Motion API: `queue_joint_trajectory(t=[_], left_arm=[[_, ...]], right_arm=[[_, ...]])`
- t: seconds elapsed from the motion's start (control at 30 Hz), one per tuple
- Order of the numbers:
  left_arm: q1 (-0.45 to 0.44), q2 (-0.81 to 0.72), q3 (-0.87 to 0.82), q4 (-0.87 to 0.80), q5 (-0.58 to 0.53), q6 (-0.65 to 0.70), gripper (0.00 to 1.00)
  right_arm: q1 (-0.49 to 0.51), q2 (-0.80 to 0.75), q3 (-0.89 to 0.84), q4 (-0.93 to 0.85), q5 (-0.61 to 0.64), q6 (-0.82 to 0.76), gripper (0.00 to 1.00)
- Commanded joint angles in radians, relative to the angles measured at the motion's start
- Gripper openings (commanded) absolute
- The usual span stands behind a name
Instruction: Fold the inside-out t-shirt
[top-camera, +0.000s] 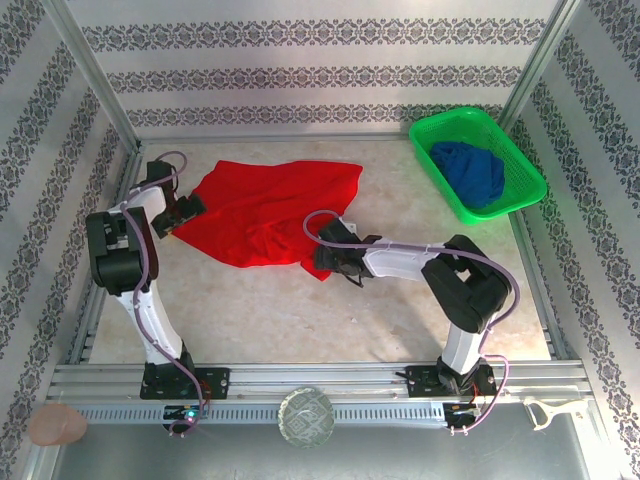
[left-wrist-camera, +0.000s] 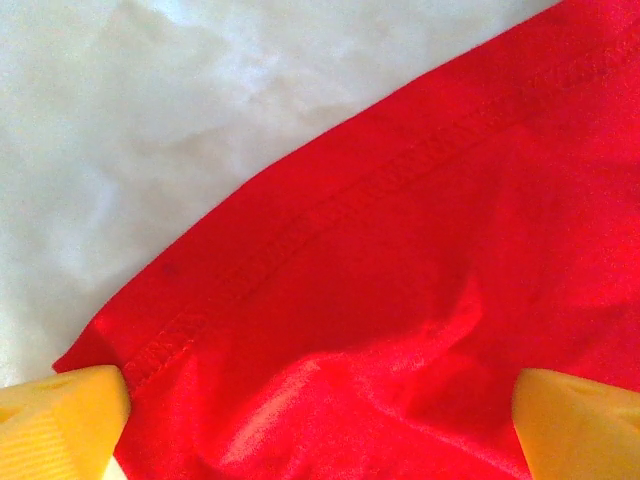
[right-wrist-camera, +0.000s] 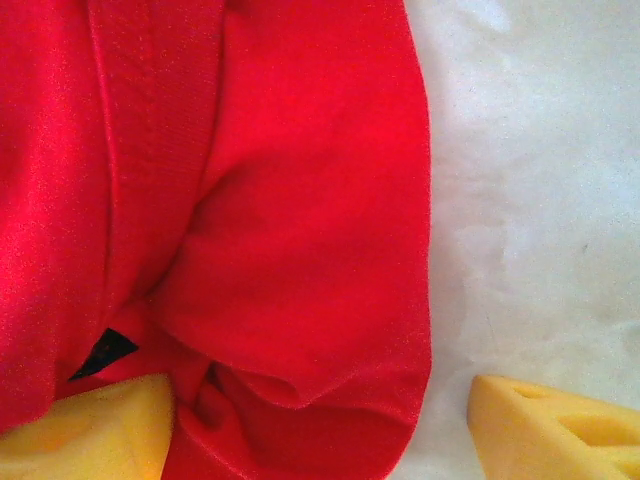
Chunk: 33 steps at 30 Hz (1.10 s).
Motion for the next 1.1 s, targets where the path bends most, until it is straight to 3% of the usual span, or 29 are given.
queue_joint_trajectory(t=[0.0, 0.1, 0.17, 0.2, 0.23, 0.37, 0.5, 0.63, 0.73, 1.07], left_arm=[[0.011, 0.051, 0.04, -0.058, 0.036, 0.056, 0.93], [0.011, 0.072, 0.066, -0.059, 0.107, 0.075, 0.63], [0.01, 0.063, 0.065, -0.046, 0.158, 0.078, 0.29], [0.011, 0.049, 0.068, -0.044, 0.181, 0.074, 0.1], [0.011, 0.027, 0.069, -0.041, 0.206, 0.065, 0.0], [0.017, -0.135, 0.055, 0.0, 0.25, -0.021, 0.0], [0.068, -0.385, 0.035, 0.096, 0.275, -0.198, 0.0], [0.141, -0.596, 0.028, 0.176, 0.257, -0.387, 0.0], [0.164, -0.671, 0.062, 0.157, 0.252, -0.455, 0.0], [0.166, -0.775, -0.055, 0.288, 0.37, -0.593, 0.0]], right_arm=[[0.013, 0.059, 0.02, 0.059, -0.024, 0.035, 0.69], [-0.005, 0.023, -0.012, 0.086, -0.048, 0.032, 0.28], [-0.037, -0.034, -0.034, 0.104, -0.099, 0.019, 0.01], [-0.062, -0.074, -0.039, 0.104, -0.137, 0.007, 0.0], [-0.087, -0.122, -0.039, 0.099, -0.18, -0.004, 0.0], [-0.222, -0.338, 0.011, 0.039, -0.321, -0.049, 0.0], [-0.395, -0.532, 0.172, -0.125, -0.416, -0.075, 0.0], [-0.579, -0.631, 0.339, -0.233, -0.53, -0.052, 0.0], [-0.672, -0.667, 0.439, -0.301, -0.574, -0.048, 0.0], [-0.788, -0.731, 0.481, -0.363, -0.615, -0.028, 0.0]])
